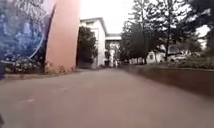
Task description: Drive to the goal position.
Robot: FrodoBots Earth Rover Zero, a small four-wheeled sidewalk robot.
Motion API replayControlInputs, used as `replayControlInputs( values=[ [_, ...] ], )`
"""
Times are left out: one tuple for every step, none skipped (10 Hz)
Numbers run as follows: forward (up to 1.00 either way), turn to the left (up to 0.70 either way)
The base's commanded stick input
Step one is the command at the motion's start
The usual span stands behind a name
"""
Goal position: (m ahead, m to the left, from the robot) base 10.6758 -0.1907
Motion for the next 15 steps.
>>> replayControlInputs(
  values=[
    [1.0, 0.0],
    [1.0, 0.0],
    [1.0, 0.0],
    [1.0, 0.0],
    [1.0, 0.0],
    [1.0, 0.0],
    [1.0, 0.0],
    [1.0, 0.0],
    [1.0, 0.0],
    [1.0, 0.0],
    [1.0, 0.0],
    [1.0, 0.0],
    [1.0, 0.0],
    [1.0, 0.0],
    [1.0, 0.0]
  ],
)
